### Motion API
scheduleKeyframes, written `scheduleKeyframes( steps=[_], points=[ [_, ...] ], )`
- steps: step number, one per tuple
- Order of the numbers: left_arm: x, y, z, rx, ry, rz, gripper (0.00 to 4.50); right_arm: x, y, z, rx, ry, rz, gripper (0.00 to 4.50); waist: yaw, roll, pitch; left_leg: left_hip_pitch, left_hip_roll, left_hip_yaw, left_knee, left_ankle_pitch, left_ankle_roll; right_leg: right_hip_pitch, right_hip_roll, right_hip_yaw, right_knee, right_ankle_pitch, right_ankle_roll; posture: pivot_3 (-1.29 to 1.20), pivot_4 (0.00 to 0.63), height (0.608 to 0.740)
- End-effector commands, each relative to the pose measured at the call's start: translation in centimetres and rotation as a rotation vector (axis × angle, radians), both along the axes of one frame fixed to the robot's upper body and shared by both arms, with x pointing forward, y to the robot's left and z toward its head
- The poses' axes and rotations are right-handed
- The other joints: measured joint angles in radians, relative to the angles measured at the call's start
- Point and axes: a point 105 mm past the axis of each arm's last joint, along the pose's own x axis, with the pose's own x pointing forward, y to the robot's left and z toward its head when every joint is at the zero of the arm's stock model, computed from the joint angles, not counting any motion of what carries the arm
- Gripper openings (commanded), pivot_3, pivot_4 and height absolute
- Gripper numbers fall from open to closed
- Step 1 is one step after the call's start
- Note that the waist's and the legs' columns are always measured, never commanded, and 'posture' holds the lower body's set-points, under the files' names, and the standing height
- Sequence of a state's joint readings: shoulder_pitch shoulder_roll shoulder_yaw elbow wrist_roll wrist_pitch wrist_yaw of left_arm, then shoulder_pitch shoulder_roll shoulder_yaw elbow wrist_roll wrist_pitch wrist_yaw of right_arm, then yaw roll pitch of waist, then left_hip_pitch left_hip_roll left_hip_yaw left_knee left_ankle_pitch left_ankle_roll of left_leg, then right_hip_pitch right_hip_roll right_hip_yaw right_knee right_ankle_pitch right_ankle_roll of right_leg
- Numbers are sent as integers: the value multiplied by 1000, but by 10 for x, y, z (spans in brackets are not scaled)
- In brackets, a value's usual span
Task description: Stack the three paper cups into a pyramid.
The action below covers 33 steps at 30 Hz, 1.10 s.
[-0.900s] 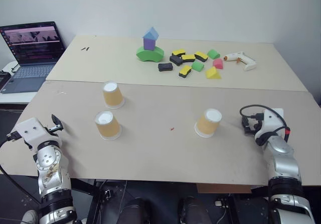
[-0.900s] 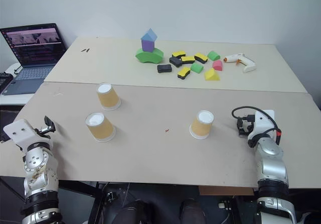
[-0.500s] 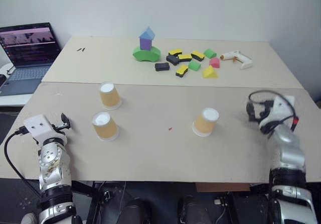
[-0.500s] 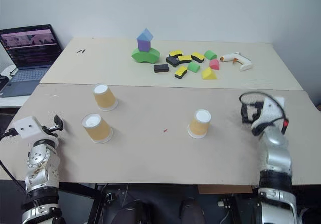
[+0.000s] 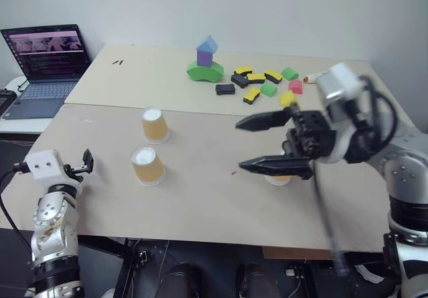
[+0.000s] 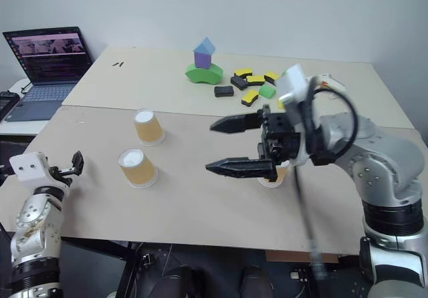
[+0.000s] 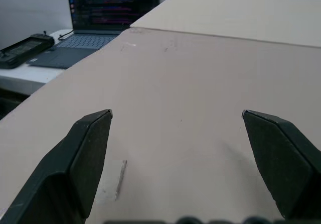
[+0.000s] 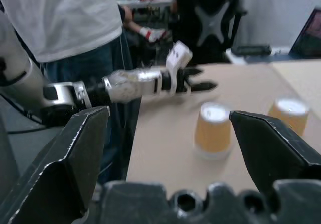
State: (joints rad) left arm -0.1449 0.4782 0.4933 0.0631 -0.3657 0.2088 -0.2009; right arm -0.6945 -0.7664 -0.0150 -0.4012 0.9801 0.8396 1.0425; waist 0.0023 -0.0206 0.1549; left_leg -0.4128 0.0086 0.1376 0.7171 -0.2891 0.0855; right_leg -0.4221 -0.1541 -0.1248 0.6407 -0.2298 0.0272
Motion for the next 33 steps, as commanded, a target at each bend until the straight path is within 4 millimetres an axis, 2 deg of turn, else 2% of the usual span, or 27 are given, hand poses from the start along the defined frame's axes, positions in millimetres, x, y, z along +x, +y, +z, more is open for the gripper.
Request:
scheduleKeyframes(
  steps=[1, 7, 9, 14, 24, 26, 33],
  points=[
    [-4, -49, 55, 49, -68, -352, 4430, 6, 0, -8, -48, -47, -21, 4500, 2, -1, 0, 0, -1, 0, 1, -1, -1, 0, 0, 0, 0, 0, 0, 0, 150, 705],
    [-26, -95, 62, 174, 118, -754, 4430, 20, -1, -23, -86, -62, -79, 4500, -3, 1, 1, 0, -1, 1, 2, -2, -4, 0, 7, -1, 1, 0, 1, 0, 150, 705],
    [-32, -100, 62, 202, 172, -842, 4430, 23, -2, -27, -92, -63, -96, 4500, -8, 1, 2, 0, -1, 2, 2, 2, 3, -1, 8, -1, 3, -1, 1, 0, 150, 705],
    [-39, -109, 67, 203, 251, -1019, 4430, 25, -5, -33, -117, -67, -131, 4500, -15, 2, 2, 1, 0, 4, 0, 2, 2, -2, 9, 0, 2, -2, 1, 0, 150, 705],
    [-9, -116, 46, 300, 312, -1088, 4430, 21, -10, -30, -97, -80, -189, 4500, -10, 4, 3, 2, -2, 5, -2, 2, 3, -1, 9, 0, 2, -2, 1, 0, 150, 705],
    [-4, -123, 42, 317, 314, -1120, 4430, 21, -11, -27, -83, -82, -205, 4500, -12, 4, 3, 2, -2, 6, -2, 2, 3, -1, 9, 1, 1, -2, 1, 0, 150, 705],
    [8, -134, 38, 345, 301, -1165, 4430, 21, -15, -26, -81, -88, -261, 4500, -12, 4, 3, 2, -2, 6, -2, 2, 3, -1, 9, 0, 1, -2, 1, 0, 150, 705]
  ],
)
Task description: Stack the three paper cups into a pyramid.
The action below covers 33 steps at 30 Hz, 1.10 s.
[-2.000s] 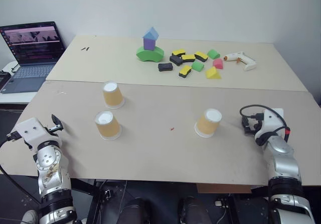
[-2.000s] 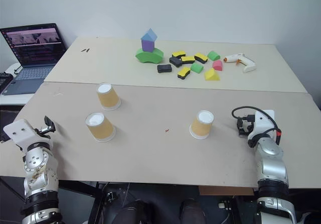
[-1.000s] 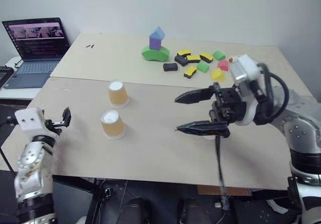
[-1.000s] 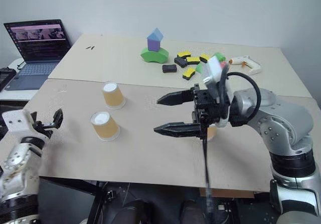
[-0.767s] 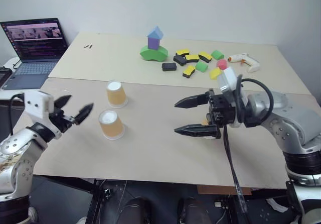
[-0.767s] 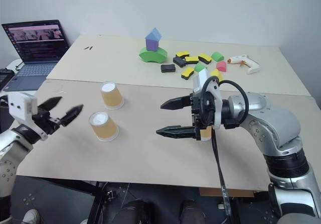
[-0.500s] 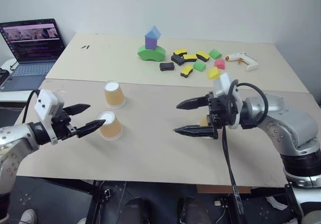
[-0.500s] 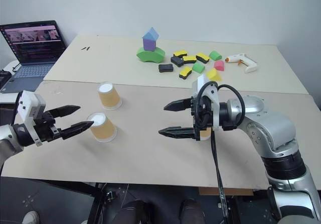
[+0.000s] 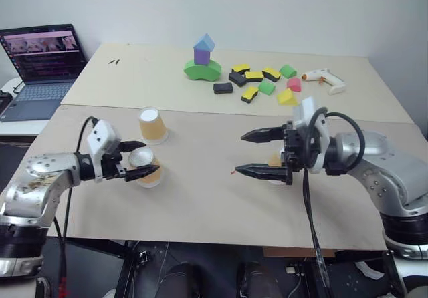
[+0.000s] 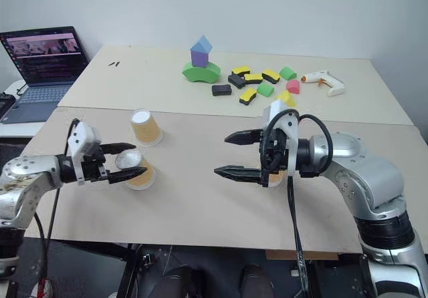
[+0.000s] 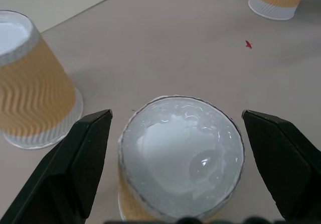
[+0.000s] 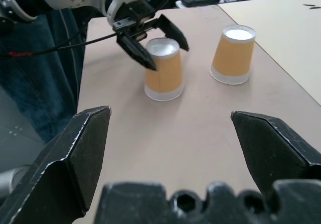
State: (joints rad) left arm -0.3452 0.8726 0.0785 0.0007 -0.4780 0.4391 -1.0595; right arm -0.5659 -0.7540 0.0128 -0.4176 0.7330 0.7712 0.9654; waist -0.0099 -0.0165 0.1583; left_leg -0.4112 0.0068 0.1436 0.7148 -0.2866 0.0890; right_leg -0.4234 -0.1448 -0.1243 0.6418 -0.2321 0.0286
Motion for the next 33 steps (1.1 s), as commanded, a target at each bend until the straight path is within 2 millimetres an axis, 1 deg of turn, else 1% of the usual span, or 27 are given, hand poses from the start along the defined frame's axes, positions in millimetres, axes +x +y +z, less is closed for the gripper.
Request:
scheduleKeyframes(
  steps=[1, 10, 11, 13, 20, 22, 23, 28, 31, 33],
  points=[
    [7, -2, 12, 18, -59, -20, 4430, -6, -3, 12, 13, -52, -16, 4500, 0, 0, 0, 0, 0, 0, 0, 0, 0, 0, 0, 0, 0, 0, 0, 0, 150, 705],
    [12, -2, 14, 17, -63, -16, 4430, -3, -6, 12, 9, -56, -41, 4500, -1, 0, 0, 0, 0, 0, 0, 0, 0, 0, 0, 0, 0, 0, 0, 0, 150, 705],
    [12, -1, 14, 15, -60, -13, 4026, -3, -6, 12, 10, -58, -43, 4500, -1, 0, 0, 0, 0, 0, 0, 0, 0, 0, 0, 0, 0, 0, 0, 0, 150, 705],
    [12, -1, 14, 16, -55, -7, 3505, -2, -5, 13, 13, -60, -42, 4500, -1, 0, 0, 0, 0, 0, 0, 0, 0, 0, 0, 0, 0, 0, 0, 0, 150, 705],
    [14, 0, 19, 6, -69, 7, 3505, 0, -6, 13, 13, -63, -46, 4500, -1, 0, 0, 0, 0, 0, 0, 0, 0, 0, 0, 0, 0, 0, 0, 0, 150, 705],
    [15, -5, 24, -11, -80, -1, 3505, 1, -6, 14, 14, -66, -50, 4500, 0, 0, 0, 0, 0, 0, 0, 0, 0, 0, 0, 0, 0, 0, 0, 0, 150, 705],
    [16, -8, 26, -16, -86, -10, 3505, 2, -6, 14, 15, -67, -52, 4500, 1, 0, 0, 0, 0, 0, 1, 0, 0, 0, 0, 0, 0, 0, 0, 0, 150, 705],
    [16, -36, 39, -19, -114, -140, 3505, 7, -6, 14, 14, -75, -71, 4500, 4, 0, 0, 0, 0, 0, 1, 0, 0, 1, 0, 0, 1, 0, 0, 0, 150, 705],
    [31, -74, 62, -39, -166, -281, 3505, 7, -6, 14, 18, -79, -79, 4500, 18, 0, 0, 0, -1, -1, 2, 0, 0, 1, 0, -1, 2, 0, 1, 0, 150, 705],
    [41, -92, 66, -17, -187, -339, 3505, 8, -8, 14, 18, -86, -95, 4500, 25, 0, 0, -3, -2, -1, 6, 0, 1, 1, 0, -2, 4, -1, 1, 0, 150, 705]
  ],
)
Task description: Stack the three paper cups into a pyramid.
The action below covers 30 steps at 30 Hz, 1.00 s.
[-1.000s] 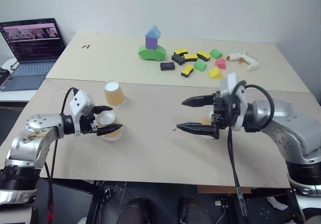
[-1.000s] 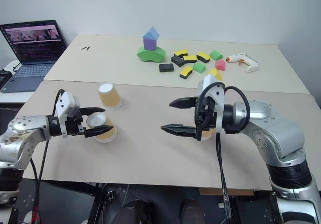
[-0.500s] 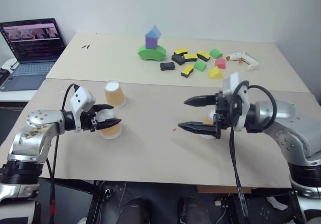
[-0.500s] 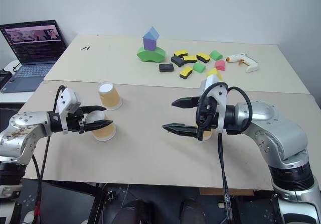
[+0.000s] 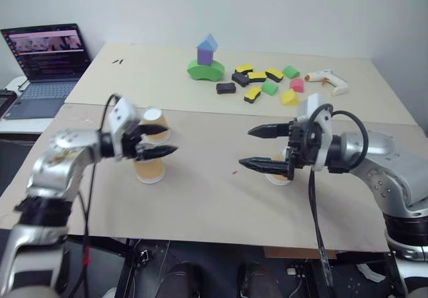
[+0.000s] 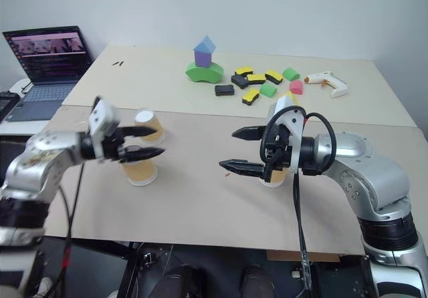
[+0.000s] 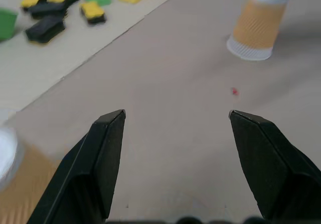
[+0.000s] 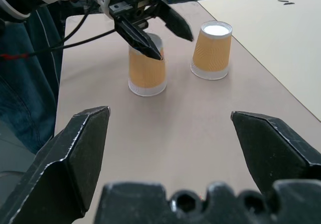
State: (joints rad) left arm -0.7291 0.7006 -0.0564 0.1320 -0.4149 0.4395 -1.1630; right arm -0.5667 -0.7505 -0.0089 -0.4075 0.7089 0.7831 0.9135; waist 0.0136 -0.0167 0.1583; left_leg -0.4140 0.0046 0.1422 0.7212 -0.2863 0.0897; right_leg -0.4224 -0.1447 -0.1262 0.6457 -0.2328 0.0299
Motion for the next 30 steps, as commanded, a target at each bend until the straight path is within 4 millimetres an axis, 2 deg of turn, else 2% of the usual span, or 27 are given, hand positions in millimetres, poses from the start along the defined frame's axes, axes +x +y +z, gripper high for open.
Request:
scheduleKeyframes(
  steps=[1, 6, 10, 14, 16, 26, 30],
  points=[
    [12, -24, 11, 55, -71, -97, 3505, -1, -1, 11, 11, -72, -14, 4500, -1, 0, 0, -1, -1, 0, 1, 0, 0, 0, 0, 0, 0, 0, 1, 0, 150, 705],
    [17, -39, 17, 55, -89, -174, 3505, -4, -4, 10, 11, -75, -33, 4500, -23, 0, 0, 0, -3, 0, -1, 0, 0, -1, -1, 1, 2, 0, 2, 0, 150, 705],
    [17, -38, 29, 35, -103, -185, 3505, -5, -6, 8, 6, -73, -46, 4500, -27, 0, 0, -1, -3, -1, -3, 0, 0, -2, 0, 0, 2, 0, 2, 0, 150, 705],
    [8, -23, 60, -14, -128, -142, 3505, -4, -5, 4, 7, -64, -52, 4500, -27, 0, 0, -1, -3, -2, -3, 0, 0, -1, -1, 1, 2, 0, 2, 0, 150, 705],
    [-1, -16, 67, -16, -147, -116, 3505, -4, -4, 2, 7, -58, -46, 4500, -28, 0, 0, -1, -3, -2, -3, 0, 0, -1, -1, 1, 2, 0, 2, 0, 150, 705],
    [-35, 12, 73, -39, -180, 94, 3505, 4, -1, 1, 11, -49, -13, 4500, -25, 0, 0, 0, -3, -4, 1, 0, 0, 0, -2, 1, 1, -1, 3, 0, 150, 705],
    [-51, 24, 76, -114, -176, 184, 3505, 7, -3, -3, 0, -39, -17, 4500, -25, 0, 0, 0, -2, -5, 0, 0, 0, 0, -2, 2, 1, -1, 3, 0, 150, 705]
  ],
)
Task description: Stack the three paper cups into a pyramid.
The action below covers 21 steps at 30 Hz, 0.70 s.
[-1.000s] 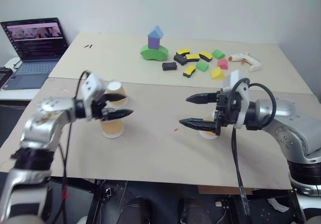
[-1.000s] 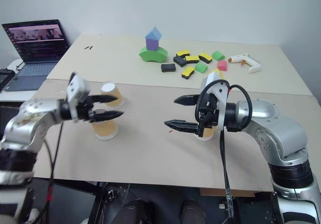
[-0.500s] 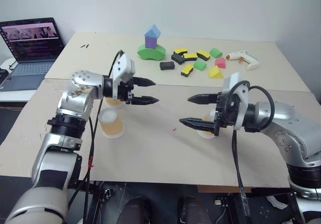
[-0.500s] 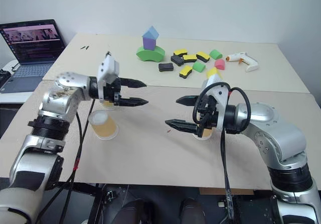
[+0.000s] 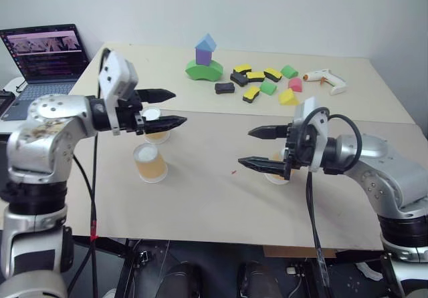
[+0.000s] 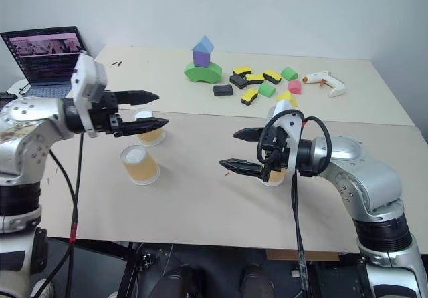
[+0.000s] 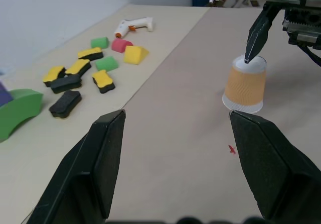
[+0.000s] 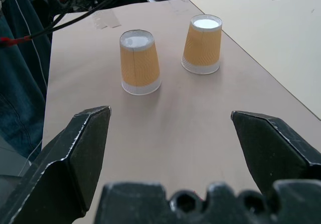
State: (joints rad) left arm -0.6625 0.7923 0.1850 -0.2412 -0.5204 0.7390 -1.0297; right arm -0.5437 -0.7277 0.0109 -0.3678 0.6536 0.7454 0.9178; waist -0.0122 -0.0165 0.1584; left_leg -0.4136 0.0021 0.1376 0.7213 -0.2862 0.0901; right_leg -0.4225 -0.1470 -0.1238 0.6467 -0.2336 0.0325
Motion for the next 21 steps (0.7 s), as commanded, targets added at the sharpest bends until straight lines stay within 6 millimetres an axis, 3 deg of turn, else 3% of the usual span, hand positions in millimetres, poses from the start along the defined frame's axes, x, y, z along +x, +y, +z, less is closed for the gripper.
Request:
scheduleKeyframes(
  steps=[1, 4, 8, 12, 21],
  points=[
    [-18, 7, 20, -101, -54, 71, 3505, 0, 0, 8, -1, -49, 15, 4500, 2, 0, 0, 0, 0, 0, 0, 0, 0, 0, 0, 0, 0, 0, 0, 0, 150, 705],
    [-24, 11, 12, -128, -37, 142, 3505, 1, 0, 5, 2, -43, 13, 4500, 2, 0, 0, 0, 0, -1, 0, 0, 0, 1, 0, -1, 0, 0, 0, 0, 150, 705],
    [-28, 15, -18, -116, 0, 247, 3505, 7, 0, 1, 2, -37, -5, 4500, 1, 0, 0, 5, 0, 0, -1, 0, 0, 4, -1, 1, 0, 0, 0, 0, 150, 705],
    [-30, 22, -32, -92, 18, 288, 4447, 9, 0, -1, -9, -32, 0, 4500, 6, 0, 0, 5, 0, 0, -1, 0, 0, 4, 0, 1, 1, 0, 0, 0, 150, 705],
    [-29, 46, -46, -26, 26, 358, 4447, 10, -1, -6, -23, -24, -8, 4500, 6, 0, 0, 5, 0, 2, -2, 0, -1, 2, 0, 1, 1, 0, -1, 0, 150, 705]
  ],
)
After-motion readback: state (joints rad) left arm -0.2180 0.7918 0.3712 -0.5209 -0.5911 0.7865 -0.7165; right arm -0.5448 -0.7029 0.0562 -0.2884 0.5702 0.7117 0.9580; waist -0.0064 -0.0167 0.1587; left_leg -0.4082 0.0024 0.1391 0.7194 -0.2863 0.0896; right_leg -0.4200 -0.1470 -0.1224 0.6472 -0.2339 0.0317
